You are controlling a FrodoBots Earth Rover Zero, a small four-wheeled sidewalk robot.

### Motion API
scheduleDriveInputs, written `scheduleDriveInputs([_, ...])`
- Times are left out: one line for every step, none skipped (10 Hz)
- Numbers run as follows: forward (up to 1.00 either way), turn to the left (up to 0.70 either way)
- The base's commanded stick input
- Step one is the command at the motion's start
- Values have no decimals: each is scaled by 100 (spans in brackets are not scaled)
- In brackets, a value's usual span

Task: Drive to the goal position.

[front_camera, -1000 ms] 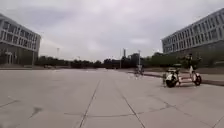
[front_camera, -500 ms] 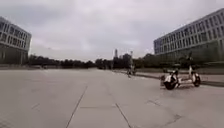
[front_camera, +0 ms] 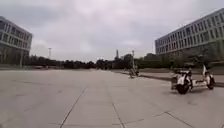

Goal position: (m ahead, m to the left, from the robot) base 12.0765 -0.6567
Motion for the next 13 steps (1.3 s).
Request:
scheduleDriveInputs([100, 0])
scheduleDriveInputs([100, 0])
scheduleDriveInputs([100, 0])
scheduleDriveInputs([100, 0])
scheduleDriveInputs([100, 0])
scheduleDriveInputs([100, 0])
scheduleDriveInputs([100, 0])
scheduleDriveInputs([100, 0])
scheduleDriveInputs([100, 0])
scheduleDriveInputs([100, 0])
scheduleDriveInputs([100, 0])
scheduleDriveInputs([100, 0])
scheduleDriveInputs([100, 0])
